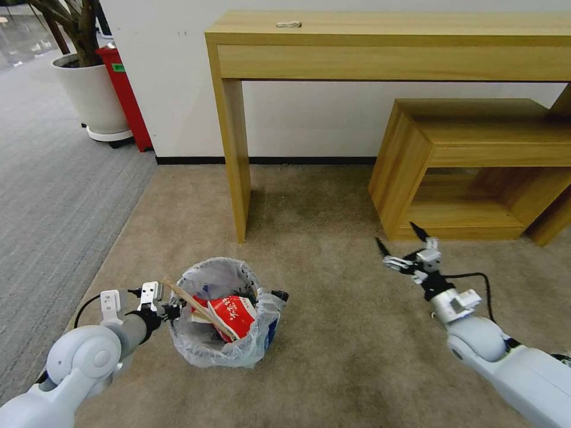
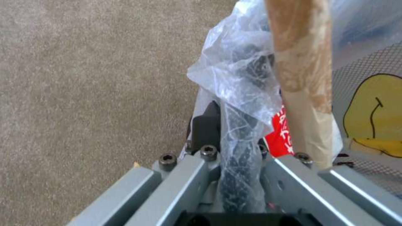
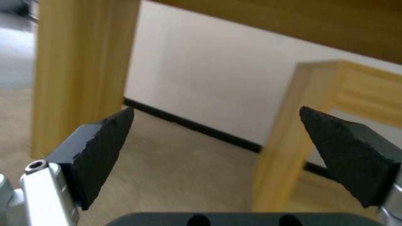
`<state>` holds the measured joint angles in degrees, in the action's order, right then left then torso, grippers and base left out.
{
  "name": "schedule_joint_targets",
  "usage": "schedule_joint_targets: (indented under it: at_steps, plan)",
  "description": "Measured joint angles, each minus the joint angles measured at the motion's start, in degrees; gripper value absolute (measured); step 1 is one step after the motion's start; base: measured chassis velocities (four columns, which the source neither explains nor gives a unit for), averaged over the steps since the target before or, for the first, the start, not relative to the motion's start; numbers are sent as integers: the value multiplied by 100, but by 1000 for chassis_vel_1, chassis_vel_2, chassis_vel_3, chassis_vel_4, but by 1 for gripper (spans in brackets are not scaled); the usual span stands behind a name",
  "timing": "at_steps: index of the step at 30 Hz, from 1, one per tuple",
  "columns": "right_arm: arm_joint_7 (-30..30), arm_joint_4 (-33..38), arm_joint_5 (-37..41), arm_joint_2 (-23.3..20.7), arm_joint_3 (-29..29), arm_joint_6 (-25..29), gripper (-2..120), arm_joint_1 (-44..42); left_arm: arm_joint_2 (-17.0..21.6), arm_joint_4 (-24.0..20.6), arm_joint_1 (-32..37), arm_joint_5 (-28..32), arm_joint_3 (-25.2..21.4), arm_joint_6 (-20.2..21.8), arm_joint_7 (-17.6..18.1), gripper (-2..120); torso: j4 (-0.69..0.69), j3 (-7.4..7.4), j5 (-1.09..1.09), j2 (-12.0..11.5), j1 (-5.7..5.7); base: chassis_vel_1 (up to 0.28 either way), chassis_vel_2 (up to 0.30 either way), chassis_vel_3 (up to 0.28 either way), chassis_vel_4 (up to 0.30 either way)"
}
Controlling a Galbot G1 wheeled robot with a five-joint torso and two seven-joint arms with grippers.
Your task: Pick up the trash bin and place the garbage on the floor into it.
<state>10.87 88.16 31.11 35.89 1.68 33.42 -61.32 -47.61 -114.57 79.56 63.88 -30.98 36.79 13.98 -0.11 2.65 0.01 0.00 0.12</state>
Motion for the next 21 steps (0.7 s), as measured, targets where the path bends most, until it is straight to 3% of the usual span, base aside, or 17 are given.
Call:
schedule_joint_targets:
  at_steps: [11, 21]
  plan:
    - [-5, -289, -25, 127, 354, 79, 100, -202, -70, 32, 38, -452, -35, -182, -407, 0, 1, 0, -1, 0, 0, 0, 0, 0, 0]
    - [-34, -412, -24, 195, 343, 91, 100, -197, -88, 44, 91, -459, -48, -328, -513, 0, 2, 0, -1, 0, 0, 0, 0, 0, 0]
